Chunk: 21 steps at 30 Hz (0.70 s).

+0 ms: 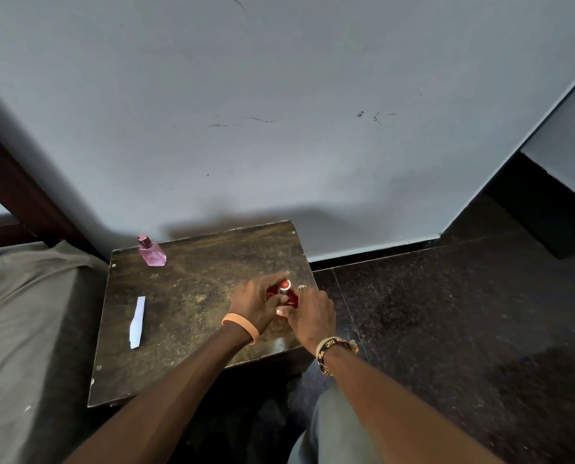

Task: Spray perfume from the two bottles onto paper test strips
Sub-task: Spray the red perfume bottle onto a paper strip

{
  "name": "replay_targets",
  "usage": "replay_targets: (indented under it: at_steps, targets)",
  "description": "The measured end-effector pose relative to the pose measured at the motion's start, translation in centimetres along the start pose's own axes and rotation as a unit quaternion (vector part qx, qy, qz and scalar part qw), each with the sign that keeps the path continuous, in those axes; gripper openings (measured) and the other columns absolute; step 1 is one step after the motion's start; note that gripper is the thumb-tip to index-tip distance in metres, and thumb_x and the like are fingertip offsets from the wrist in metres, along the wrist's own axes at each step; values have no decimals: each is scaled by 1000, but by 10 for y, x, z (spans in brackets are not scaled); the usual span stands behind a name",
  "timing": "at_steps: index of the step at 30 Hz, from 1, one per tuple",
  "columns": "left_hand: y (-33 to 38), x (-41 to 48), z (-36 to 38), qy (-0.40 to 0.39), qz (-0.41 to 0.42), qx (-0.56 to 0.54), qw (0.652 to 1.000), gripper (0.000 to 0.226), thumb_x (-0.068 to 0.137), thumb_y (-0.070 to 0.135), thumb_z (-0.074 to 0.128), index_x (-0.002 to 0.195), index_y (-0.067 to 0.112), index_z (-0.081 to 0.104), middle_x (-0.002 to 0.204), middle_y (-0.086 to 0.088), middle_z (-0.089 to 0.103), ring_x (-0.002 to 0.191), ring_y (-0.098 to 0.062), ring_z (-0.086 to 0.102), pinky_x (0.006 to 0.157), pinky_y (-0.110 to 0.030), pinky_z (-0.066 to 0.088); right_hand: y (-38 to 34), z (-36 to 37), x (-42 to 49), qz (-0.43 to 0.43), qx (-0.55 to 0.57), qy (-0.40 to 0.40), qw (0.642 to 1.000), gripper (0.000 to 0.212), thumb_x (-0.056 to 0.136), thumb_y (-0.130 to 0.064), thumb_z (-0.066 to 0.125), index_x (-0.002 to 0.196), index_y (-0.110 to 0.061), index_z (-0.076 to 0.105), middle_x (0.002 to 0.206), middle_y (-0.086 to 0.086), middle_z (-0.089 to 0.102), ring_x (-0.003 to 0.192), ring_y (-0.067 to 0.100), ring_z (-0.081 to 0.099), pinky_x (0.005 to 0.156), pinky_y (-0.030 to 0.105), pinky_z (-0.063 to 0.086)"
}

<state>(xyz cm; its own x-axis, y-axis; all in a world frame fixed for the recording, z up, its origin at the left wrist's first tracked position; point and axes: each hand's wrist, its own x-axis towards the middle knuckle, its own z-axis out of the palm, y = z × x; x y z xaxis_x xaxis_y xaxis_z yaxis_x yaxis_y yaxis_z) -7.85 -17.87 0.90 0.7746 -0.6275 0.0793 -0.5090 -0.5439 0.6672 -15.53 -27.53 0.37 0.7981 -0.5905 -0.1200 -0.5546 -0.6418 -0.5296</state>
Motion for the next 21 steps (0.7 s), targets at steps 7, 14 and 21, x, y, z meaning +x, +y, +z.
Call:
replay_targets:
  at_steps: [7, 14, 21]
  targets:
    - [6, -3, 1, 39, -13, -17, 999, 30, 73, 16, 80, 101, 23, 72, 93, 7, 74, 86, -10, 68, 81, -30, 55, 1, -2, 0, -3, 17, -5, 1000, 20, 84, -27, 78, 99, -16, 71, 95, 3, 71, 91, 20, 68, 80, 32, 57]
    - [4, 0, -1, 31, -33, -23, 999, 22, 71, 24, 81, 90, 27, 74, 82, 11, 74, 77, -6, 68, 73, -31, 57, 1, -2, 0, 0, 12, -4, 1000, 19, 85, -29, 77, 97, -16, 71, 93, 5, 72, 90, 22, 68, 80, 35, 57]
    - [6, -2, 2, 3, -7, -7, 1000, 47, 77, 15, 76, 122, 24, 64, 110, 1, 71, 101, -16, 65, 93, -31, 50, 1, 2, 0, -14, 0, 6, 1000, 16, 86, -26, 75, 100, -19, 72, 93, 3, 72, 90, 20, 69, 80, 35, 58]
